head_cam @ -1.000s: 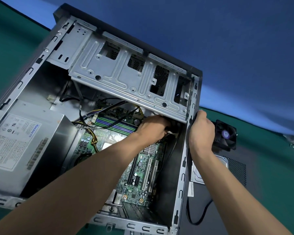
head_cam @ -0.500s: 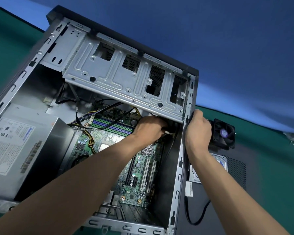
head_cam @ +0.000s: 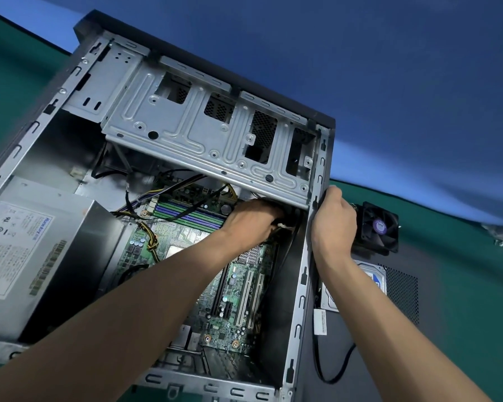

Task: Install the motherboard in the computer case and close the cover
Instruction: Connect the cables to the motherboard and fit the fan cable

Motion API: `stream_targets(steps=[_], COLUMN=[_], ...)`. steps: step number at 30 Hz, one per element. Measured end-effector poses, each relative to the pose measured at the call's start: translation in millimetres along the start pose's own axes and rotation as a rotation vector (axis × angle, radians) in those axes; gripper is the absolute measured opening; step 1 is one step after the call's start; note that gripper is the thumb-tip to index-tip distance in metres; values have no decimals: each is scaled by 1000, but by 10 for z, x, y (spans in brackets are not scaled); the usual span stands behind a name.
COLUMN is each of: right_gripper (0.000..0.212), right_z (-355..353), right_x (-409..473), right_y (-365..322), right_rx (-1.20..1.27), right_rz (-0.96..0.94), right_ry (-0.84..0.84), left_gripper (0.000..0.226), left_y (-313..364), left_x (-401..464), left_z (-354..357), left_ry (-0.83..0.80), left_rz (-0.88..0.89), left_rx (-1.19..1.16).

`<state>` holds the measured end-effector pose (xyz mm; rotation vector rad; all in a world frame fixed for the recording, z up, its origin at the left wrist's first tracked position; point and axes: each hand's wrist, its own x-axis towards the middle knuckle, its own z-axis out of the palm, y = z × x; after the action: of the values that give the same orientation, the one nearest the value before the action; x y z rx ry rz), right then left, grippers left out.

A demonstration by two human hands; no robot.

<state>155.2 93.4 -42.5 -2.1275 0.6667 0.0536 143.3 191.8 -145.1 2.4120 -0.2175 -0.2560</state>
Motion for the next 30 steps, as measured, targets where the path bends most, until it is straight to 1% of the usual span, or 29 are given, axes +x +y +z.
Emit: stream_targets(steps=[3, 7, 12, 15, 20, 23, 27, 30], right_gripper=[38, 38, 38, 37, 38, 38, 39, 39], right_z=[5, 7, 6, 4, 4, -2, -3, -3], right_x=[0, 4, 3, 3, 2, -1, 1, 5], right_y=[-3, -4, -4, -8, -4, -1, 9, 8], right_rx=[-10, -2, 1, -5, 4, 6, 13, 15], right_rz=[-5, 3, 8, 6, 12, 12, 12, 14], right_ry=[3, 6, 4, 4, -6, -13, -21, -21], left_gripper=[32, 36, 33, 36, 37, 39, 33, 36], left_y=[18, 36, 14, 18, 30, 22, 35, 35], left_x=[-5, -7, 32, 27, 14, 36, 60, 71], left_z=[-7, -42, -49, -56, -64, -63, -65, -75], left_ry=[18, 40, 2, -9, -1, 7, 31, -15], left_rz=[3, 62, 32, 33, 50, 30, 20, 9], left_rx=[-15, -1, -61, -58, -38, -76, -98, -68])
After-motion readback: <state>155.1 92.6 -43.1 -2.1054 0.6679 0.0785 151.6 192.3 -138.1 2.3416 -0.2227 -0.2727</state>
